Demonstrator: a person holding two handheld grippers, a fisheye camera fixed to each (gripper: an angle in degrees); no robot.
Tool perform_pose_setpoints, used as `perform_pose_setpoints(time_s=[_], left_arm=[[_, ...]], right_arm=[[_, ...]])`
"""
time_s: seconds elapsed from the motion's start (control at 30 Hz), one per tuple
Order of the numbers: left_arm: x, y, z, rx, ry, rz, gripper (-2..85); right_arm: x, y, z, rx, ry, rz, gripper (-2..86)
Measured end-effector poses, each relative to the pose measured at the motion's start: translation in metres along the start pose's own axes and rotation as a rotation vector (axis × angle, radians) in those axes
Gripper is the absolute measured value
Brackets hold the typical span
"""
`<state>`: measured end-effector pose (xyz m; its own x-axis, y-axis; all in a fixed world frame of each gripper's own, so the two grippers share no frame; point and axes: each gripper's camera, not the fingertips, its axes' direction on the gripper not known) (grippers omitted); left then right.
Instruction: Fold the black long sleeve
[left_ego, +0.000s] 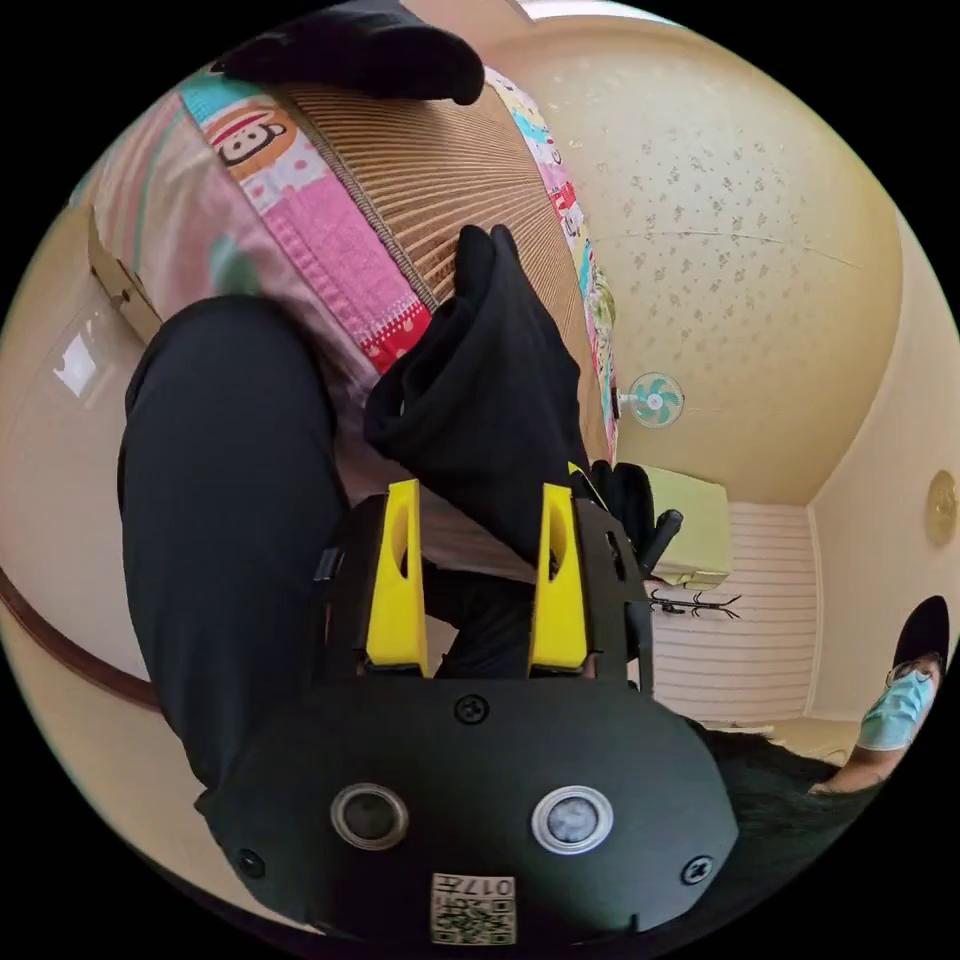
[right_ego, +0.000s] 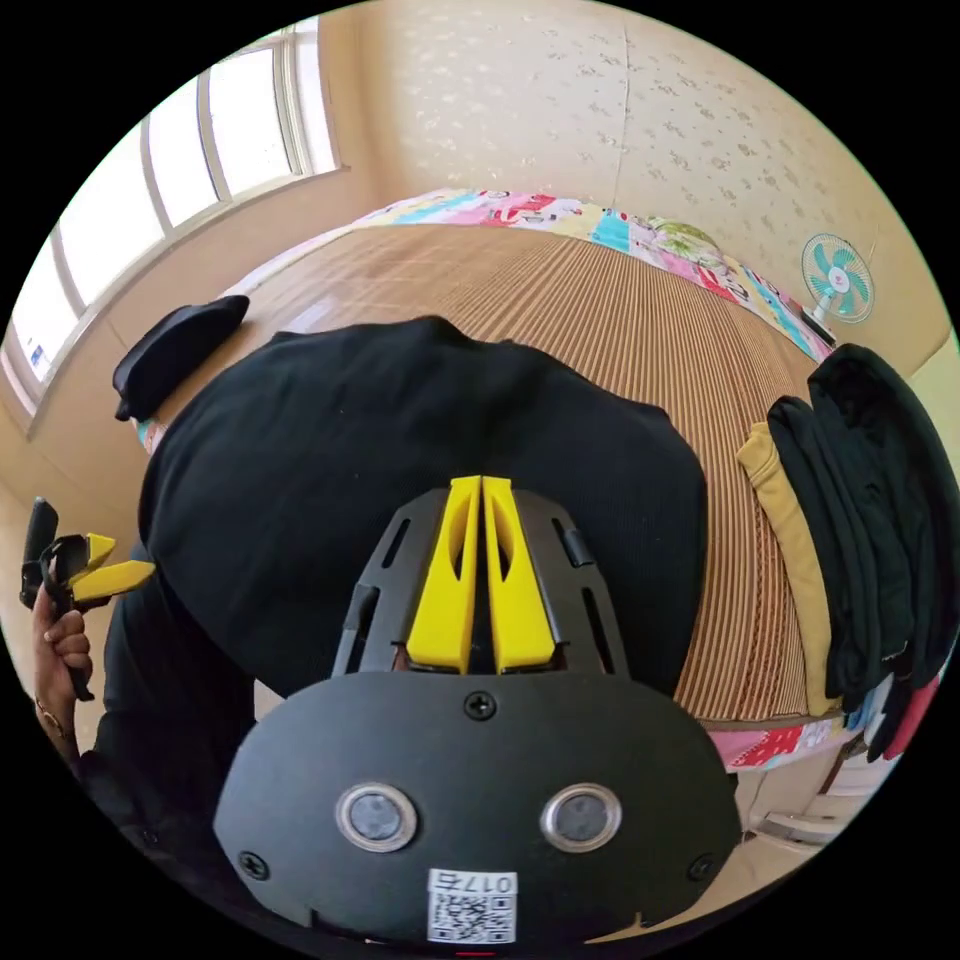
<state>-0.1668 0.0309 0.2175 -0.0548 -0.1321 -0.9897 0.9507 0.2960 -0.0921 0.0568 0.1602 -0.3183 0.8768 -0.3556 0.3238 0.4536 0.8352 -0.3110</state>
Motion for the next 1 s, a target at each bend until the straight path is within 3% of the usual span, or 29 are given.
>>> perform_pose_setpoints(time_s=[0.13,0.23,0.3,0.43,0.6,0.7,0.9,1.0], left_arm=[[-0.022,0.009,0.019,0.064,0.013,-0.053,17.6],[-0.030,0.005,0.019,0.213,0.007,-0.056,15.9],[-0.022,0.004,0.012,0.324,0.035,-0.060,8.7],[0.063,0.014,0.024,0.340,0.071,0.221,2.8],[0.223,0.071,0.126,0.189,0.057,0.790,0.1],[0.262,0.113,0.218,-0.041,0.098,0.927,-0.1],[0.257,0.218,0.348,-0.530,0.153,1.082,2.7],[0.239,0.242,0.346,-0.558,0.095,1.084,9.5]], right_arm=[[-0.008,-0.003,0.005,0.044,-0.013,-0.011,0.6],[-0.006,-0.003,0.001,0.051,-0.047,-0.022,0.4],[-0.002,0.000,-0.004,0.049,-0.053,-0.026,0.4],[0.018,0.021,-0.038,0.066,0.007,0.059,0.3],[0.072,0.073,-0.084,0.135,-0.043,0.253,0.3],[0.108,0.103,-0.098,0.129,-0.123,0.366,0.4],[0.159,0.144,-0.112,0.101,-0.071,0.486,1.0],[0.183,0.151,-0.106,0.070,-0.150,0.526,2.0]])
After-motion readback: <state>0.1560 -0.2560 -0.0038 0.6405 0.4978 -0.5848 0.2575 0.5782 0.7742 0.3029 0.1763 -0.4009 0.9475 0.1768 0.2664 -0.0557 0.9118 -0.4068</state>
